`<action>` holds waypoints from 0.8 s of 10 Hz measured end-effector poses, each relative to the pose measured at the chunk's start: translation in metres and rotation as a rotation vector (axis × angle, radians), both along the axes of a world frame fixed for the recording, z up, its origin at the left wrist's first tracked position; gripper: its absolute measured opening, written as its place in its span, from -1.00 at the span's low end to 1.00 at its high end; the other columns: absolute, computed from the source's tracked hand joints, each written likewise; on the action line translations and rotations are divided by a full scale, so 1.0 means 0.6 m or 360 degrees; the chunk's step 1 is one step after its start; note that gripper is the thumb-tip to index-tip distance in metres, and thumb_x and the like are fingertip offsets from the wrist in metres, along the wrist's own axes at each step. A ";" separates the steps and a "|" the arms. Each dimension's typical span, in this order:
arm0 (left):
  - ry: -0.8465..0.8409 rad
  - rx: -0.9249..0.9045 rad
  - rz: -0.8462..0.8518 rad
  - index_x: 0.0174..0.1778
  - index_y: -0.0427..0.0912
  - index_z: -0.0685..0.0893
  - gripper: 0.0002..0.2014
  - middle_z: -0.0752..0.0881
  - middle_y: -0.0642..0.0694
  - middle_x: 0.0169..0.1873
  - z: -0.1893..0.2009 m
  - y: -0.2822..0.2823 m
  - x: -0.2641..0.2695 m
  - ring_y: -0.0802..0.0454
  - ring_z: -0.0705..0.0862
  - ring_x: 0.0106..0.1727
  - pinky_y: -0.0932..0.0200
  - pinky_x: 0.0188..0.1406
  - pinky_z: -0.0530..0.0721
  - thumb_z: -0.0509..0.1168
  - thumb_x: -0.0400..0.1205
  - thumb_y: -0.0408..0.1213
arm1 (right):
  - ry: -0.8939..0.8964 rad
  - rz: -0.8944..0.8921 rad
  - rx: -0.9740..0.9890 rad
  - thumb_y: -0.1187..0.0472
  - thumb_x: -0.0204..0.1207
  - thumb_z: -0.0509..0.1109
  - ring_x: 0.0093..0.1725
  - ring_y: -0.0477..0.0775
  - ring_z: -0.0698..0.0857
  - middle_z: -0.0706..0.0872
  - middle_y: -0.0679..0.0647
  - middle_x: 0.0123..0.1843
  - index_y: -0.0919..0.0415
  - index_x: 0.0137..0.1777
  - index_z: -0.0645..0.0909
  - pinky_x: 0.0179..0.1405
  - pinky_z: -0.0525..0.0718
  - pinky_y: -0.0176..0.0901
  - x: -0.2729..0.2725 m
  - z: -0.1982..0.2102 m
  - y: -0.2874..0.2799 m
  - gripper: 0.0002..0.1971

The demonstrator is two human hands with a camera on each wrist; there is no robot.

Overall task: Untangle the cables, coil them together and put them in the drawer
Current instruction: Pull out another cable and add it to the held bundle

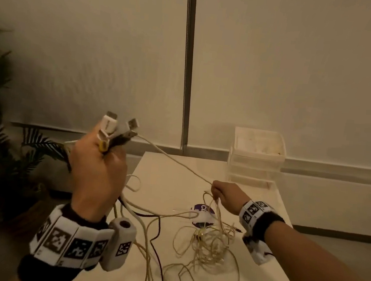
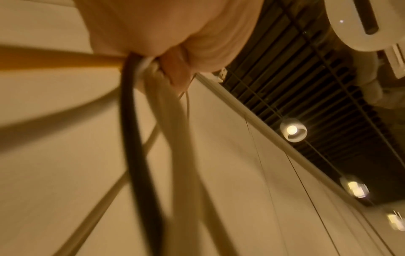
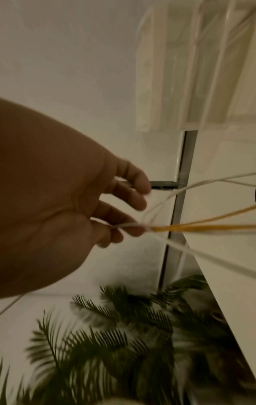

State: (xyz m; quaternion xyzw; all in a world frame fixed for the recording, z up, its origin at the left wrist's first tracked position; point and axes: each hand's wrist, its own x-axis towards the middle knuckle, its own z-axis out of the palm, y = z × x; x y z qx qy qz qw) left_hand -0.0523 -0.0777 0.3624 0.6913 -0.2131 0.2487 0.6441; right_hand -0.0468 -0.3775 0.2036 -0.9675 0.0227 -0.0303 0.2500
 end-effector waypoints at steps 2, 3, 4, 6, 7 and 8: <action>0.0223 -0.0381 -0.0184 -0.29 -0.09 0.43 -0.70 0.39 -0.02 -0.51 0.003 0.031 0.001 0.26 0.38 -0.57 0.40 -0.63 0.36 0.08 0.75 -0.44 | 0.0103 -0.0368 0.0242 0.30 0.64 0.19 -0.20 0.09 0.69 0.81 0.11 -0.06 0.11 -0.25 0.59 -0.12 0.63 -0.12 0.025 0.030 -0.051 -0.74; 0.0083 -0.0117 -0.0013 -0.32 -0.03 0.42 -0.70 0.46 -0.06 -0.49 -0.009 0.039 -0.001 0.11 0.50 -0.53 0.21 -0.55 0.46 0.09 0.73 -0.38 | -0.0026 -0.0542 0.0396 0.32 0.65 0.16 -0.31 0.07 0.65 0.81 0.15 -0.13 0.11 -0.30 0.54 -0.23 0.64 -0.09 0.023 0.023 -0.065 -0.70; -0.0052 0.0356 0.0128 -0.30 0.02 0.50 -0.78 0.56 -0.24 -0.43 -0.015 0.038 -0.005 -0.27 0.56 -0.43 -0.17 -0.44 0.59 0.11 0.65 -0.27 | -0.0144 -0.0419 0.0621 0.36 0.69 0.14 -0.37 0.06 0.61 0.76 0.15 -0.24 0.25 -0.27 0.58 -0.35 0.63 -0.08 0.019 0.050 -0.060 -0.70; 0.0027 0.0776 0.0041 0.20 0.08 0.58 -0.58 0.65 0.09 -0.22 -0.024 0.029 -0.003 0.13 0.62 -0.31 0.15 -0.37 0.56 0.15 0.65 -0.56 | -0.0269 -0.0323 0.0567 0.34 0.66 0.21 -0.40 0.06 0.67 0.79 0.14 -0.26 0.29 -0.24 0.68 -0.43 0.65 -0.29 0.000 0.099 -0.062 -0.71; 0.0087 0.0928 -0.0179 0.41 0.12 0.52 -0.46 0.63 0.14 -0.24 -0.030 -0.001 -0.009 0.26 0.60 -0.38 0.41 -0.45 0.50 0.16 0.65 -0.57 | -0.0402 -0.0176 0.0474 0.26 0.64 0.29 -0.39 0.03 0.71 0.82 0.06 -0.27 0.20 -0.20 0.72 -0.35 0.71 -0.15 0.002 0.128 -0.051 -0.77; 0.0085 0.1047 -0.0428 0.37 0.16 0.57 -0.49 0.63 0.08 -0.36 -0.025 -0.028 -0.005 0.23 0.53 -0.50 0.39 -0.50 0.47 0.15 0.67 -0.52 | -0.0776 -0.0298 0.0460 0.22 0.64 0.31 -0.48 -0.22 0.66 0.80 0.03 -0.34 0.11 -0.18 0.73 -0.44 0.59 -0.45 0.005 0.168 -0.049 -0.79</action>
